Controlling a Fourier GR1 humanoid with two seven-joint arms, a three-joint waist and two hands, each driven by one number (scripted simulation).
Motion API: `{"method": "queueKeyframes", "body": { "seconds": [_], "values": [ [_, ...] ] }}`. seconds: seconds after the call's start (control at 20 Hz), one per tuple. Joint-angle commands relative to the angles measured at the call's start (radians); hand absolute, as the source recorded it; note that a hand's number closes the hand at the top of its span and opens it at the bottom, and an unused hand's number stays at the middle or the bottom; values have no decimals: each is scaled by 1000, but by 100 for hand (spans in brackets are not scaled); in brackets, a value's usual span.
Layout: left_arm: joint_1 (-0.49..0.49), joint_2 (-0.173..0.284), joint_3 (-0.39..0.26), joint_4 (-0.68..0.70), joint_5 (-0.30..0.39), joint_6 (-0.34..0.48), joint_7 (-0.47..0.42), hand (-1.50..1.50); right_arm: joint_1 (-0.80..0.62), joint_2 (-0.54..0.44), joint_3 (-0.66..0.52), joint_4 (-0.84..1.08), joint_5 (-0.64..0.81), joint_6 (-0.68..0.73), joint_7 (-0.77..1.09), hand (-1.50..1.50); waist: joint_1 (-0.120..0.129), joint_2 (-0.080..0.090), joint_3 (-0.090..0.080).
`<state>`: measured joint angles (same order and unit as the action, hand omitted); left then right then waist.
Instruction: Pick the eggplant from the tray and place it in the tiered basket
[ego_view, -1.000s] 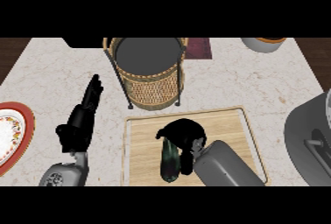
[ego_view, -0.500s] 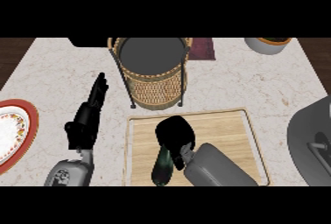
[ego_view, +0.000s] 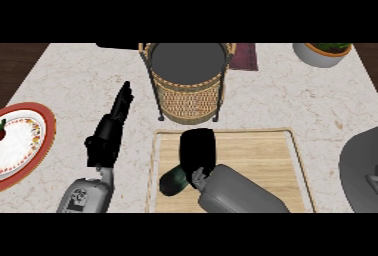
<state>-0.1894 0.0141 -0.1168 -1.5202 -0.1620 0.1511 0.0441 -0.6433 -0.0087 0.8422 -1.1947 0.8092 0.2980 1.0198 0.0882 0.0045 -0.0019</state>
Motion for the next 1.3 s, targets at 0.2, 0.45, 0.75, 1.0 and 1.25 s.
{"method": "queueKeyframes", "body": {
  "seconds": [0.2, 0.45, 0.75, 1.0, 1.25],
  "values": [
    [-26, 10, 4, 23, -12, -2, -7, 0, -195, 8, 69, -52, -44, -69, 377, 150, 9, -8, -1],
    [-43, 0, 19, 53, -6, 8, 5, 0, -324, 8, 50, -83, -30, -86, 465, 150, -19, -13, -2],
    [10, 13, 28, 36, 15, -8, -15, 0, -533, 7, -89, -108, -45, -26, 467, 150, -33, -29, -4],
    [12, 0, 20, 15, -10, 27, 5, 0, -639, 7, -180, -66, -87, 18, 467, 150, -52, -31, -2],
    [20, 27, 40, 18, 4, 5, -23, 0, -751, 7, -305, -27, -124, -101, 467, 150, -45, -23, -2]
  ]
}}
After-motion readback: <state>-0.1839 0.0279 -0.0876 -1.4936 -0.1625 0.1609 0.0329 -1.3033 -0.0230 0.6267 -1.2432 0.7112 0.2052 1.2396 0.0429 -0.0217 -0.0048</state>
